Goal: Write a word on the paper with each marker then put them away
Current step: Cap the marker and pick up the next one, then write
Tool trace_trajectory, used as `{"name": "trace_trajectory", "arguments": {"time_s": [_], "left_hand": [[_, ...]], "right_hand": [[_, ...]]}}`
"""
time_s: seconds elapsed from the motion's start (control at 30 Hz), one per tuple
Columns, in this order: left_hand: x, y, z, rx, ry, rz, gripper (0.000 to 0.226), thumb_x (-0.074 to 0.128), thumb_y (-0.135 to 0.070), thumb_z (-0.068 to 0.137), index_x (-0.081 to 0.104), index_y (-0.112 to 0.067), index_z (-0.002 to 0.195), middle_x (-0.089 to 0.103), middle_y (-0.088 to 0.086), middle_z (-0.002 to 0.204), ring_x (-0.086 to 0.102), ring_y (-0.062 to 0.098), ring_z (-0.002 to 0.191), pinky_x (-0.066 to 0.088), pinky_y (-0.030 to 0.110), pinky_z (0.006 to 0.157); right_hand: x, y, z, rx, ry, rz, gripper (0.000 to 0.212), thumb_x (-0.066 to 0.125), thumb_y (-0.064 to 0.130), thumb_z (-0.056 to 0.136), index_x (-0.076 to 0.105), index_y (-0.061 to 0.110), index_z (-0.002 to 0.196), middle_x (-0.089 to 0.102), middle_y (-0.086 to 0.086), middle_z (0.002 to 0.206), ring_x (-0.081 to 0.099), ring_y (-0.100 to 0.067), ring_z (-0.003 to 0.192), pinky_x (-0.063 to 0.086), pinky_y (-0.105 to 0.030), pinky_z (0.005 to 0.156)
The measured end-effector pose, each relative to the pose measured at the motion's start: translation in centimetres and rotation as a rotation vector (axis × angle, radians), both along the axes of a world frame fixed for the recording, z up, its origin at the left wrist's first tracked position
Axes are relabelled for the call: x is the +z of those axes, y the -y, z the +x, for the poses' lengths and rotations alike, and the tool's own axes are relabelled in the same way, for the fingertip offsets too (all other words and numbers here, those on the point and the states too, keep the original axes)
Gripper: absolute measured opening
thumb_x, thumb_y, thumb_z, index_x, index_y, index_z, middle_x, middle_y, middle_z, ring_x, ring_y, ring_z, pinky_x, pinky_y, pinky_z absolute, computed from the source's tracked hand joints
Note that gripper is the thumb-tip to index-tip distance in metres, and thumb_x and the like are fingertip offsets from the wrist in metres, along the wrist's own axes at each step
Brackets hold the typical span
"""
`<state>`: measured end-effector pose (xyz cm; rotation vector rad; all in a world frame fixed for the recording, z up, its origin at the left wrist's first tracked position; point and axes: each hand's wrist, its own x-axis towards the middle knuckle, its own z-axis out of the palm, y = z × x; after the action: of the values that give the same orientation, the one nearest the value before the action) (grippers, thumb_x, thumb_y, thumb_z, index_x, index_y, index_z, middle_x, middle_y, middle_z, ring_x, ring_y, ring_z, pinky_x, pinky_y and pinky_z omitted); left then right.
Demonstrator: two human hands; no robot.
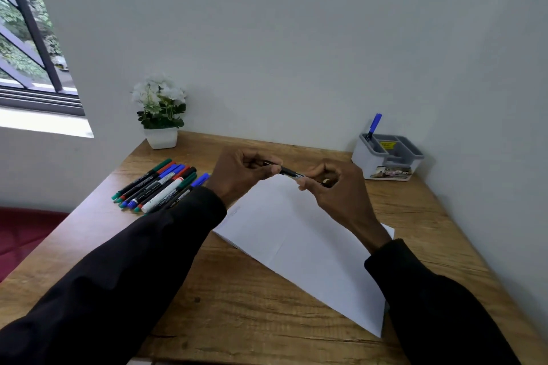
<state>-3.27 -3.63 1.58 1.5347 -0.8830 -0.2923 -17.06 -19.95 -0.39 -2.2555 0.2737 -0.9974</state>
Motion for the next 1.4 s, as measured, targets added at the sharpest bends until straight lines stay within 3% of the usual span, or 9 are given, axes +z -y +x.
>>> {"name": "trace_trajectory", "arguments": {"time_s": [0.13, 0.2, 0.27, 0.4, 0.7, 0.87, 1.0, 1.17, 1.4], "left_hand": [[1.4, 2.1, -0.3, -0.003, -0.045, -0.077, 0.027, 0.083, -0.006, 0.072, 0.075, -0.002, 0.097, 0.077, 0.009, 0.087, 0.073, 0.014, 0.078, 0.057, 0.018, 0.072], [1.8, 3.3, -0.4, -0.016, -0.093, -0.091, 0.027, 0.082, -0.006, 0.073, 0.075, -0.003, 0.099, 0.077, 0.009, 0.091, 0.074, 0.019, 0.085, 0.059, 0.022, 0.078], [1.9, 4.4, -0.4, -0.031, -0.097, -0.076, 0.026, 0.081, -0.007, 0.075, 0.075, -0.005, 0.101, 0.077, 0.007, 0.093, 0.074, 0.019, 0.088, 0.058, 0.024, 0.081], [1.7, 5.3, 0.1, -0.054, -0.123, -0.070, 0.023, 0.081, -0.009, 0.076, 0.076, -0.008, 0.098, 0.077, 0.007, 0.091, 0.074, 0.021, 0.089, 0.058, 0.026, 0.086], [1.1, 5.2, 1.1, 0.009, -0.099, -0.060, 0.020, 0.079, -0.004, 0.076, 0.076, -0.005, 0.096, 0.077, 0.003, 0.085, 0.074, 0.014, 0.081, 0.053, 0.010, 0.068], [0.5, 4.9, 1.8, 0.032, -0.073, -0.033, 0.019, 0.080, -0.008, 0.078, 0.077, -0.008, 0.097, 0.078, 0.002, 0.086, 0.074, 0.011, 0.083, 0.053, 0.010, 0.070], [0.2, 4.7, 2.3, 0.039, -0.056, -0.013, 0.021, 0.081, -0.010, 0.076, 0.077, -0.010, 0.097, 0.078, 0.000, 0.087, 0.074, 0.013, 0.085, 0.056, 0.016, 0.079], [0.2, 4.5, 2.6, 0.036, -0.069, -0.013, 0.022, 0.081, -0.011, 0.076, 0.076, -0.009, 0.097, 0.077, 0.003, 0.086, 0.074, 0.015, 0.085, 0.055, 0.014, 0.075], [0.1, 3.9, 2.8, 0.044, -0.049, -0.011, 0.022, 0.081, -0.012, 0.075, 0.077, -0.009, 0.096, 0.078, 0.000, 0.086, 0.074, 0.013, 0.085, 0.055, 0.013, 0.072]], "right_hand": [[0.2, 1.3, 0.4, -0.042, -0.114, -0.139, 0.025, 0.088, 0.017, 0.082, 0.065, 0.024, 0.089, 0.072, 0.009, 0.083, 0.068, -0.003, 0.075, 0.052, -0.013, 0.063], [0.3, 1.9, 0.4, -0.040, -0.133, -0.135, 0.034, 0.082, 0.011, 0.087, 0.063, 0.018, 0.114, 0.074, 0.004, 0.092, 0.069, -0.008, 0.079, 0.059, -0.026, 0.067], [0.6, 3.1, 0.3, -0.054, -0.134, -0.097, 0.060, 0.076, 0.005, 0.090, 0.051, 0.025, 0.142, 0.072, 0.001, 0.092, 0.067, -0.009, 0.075, 0.061, -0.031, 0.068], [1.8, 7.2, -0.2, -0.143, -0.028, -0.040, 0.088, 0.067, -0.007, 0.089, 0.032, 0.030, 0.160, 0.061, 0.000, 0.083, 0.063, -0.012, 0.070, 0.057, -0.022, 0.064], [5.6, 17.7, 0.0, -0.410, 0.165, 0.065, 0.066, 0.076, -0.002, 0.090, 0.042, 0.022, 0.141, 0.069, -0.011, 0.091, 0.072, -0.009, 0.078, 0.057, -0.013, 0.061], [4.6, 20.6, 1.7, -0.446, 0.068, 0.103, 0.061, 0.076, -0.001, 0.090, 0.042, 0.026, 0.134, 0.066, -0.006, 0.087, 0.072, -0.020, 0.081, 0.065, -0.040, 0.074], [3.1, 21.7, 3.0, -0.483, -0.023, 0.050, 0.052, 0.078, 0.004, 0.087, 0.048, 0.030, 0.120, 0.068, -0.002, 0.089, 0.071, -0.027, 0.090, 0.061, -0.048, 0.084], [2.4, 21.9, 3.6, -0.493, -0.078, 0.002, 0.041, 0.082, 0.005, 0.085, 0.058, 0.013, 0.118, 0.072, -0.009, 0.096, 0.069, -0.020, 0.081, 0.055, -0.030, 0.074], [1.9, 21.7, 3.5, -0.521, -0.108, -0.008, 0.050, 0.080, -0.001, 0.086, 0.056, 0.012, 0.127, 0.069, -0.010, 0.101, 0.064, -0.013, 0.081, 0.042, -0.009, 0.062]]}}
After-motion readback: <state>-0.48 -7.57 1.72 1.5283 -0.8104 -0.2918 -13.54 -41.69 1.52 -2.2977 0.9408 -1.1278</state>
